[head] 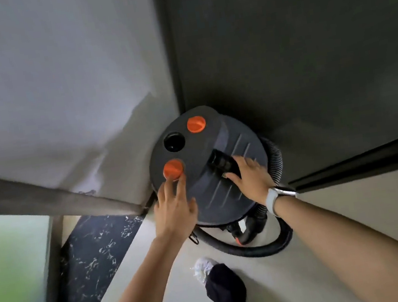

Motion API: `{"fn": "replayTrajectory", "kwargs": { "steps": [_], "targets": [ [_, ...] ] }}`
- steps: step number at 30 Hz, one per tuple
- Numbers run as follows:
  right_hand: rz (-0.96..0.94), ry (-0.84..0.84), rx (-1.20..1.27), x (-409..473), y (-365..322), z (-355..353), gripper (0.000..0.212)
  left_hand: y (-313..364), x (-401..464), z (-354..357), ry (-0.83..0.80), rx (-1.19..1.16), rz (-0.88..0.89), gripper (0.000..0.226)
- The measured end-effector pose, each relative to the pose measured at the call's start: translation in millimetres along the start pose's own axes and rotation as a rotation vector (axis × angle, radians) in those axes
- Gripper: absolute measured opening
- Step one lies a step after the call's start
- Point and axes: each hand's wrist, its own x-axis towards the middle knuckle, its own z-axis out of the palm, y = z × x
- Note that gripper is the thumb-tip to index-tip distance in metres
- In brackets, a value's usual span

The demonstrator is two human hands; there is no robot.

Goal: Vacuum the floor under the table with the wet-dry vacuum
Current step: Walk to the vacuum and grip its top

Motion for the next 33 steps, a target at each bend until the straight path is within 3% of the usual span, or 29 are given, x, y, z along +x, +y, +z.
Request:
{"fn": "replayTrajectory", "kwargs": {
  "steps": [10,15,18,28,33],
  "targets": [
    [0.039,0.134,0.04,-58.8,35.6,29.5,0.051,8.8,-39.7,62.9,0.06,0.128,0.166,0.063],
    [0.114,0.171,0.157,-128.1,78.0,52.5,0.048,21.3,-78.6,98.7,0.138,0.177,0.358,0.055],
    [0.188,0.212,0.182,-172.6,101.7,64.0,0.047,31.5,-100.2,119.5,0.142,0.206,0.447,0.063],
    [0.501,0.246,0.164,-310.3,111.6,122.7,0.05,55.2,-139.1,167.3,0.017,0.301,0.843,0.053],
    [0.551,0.286,0.117,-367.7,127.9,150.8,0.045,67.4,-159.7,188.2,-0.048,0.367,1.118,0.07]
  ]
}}
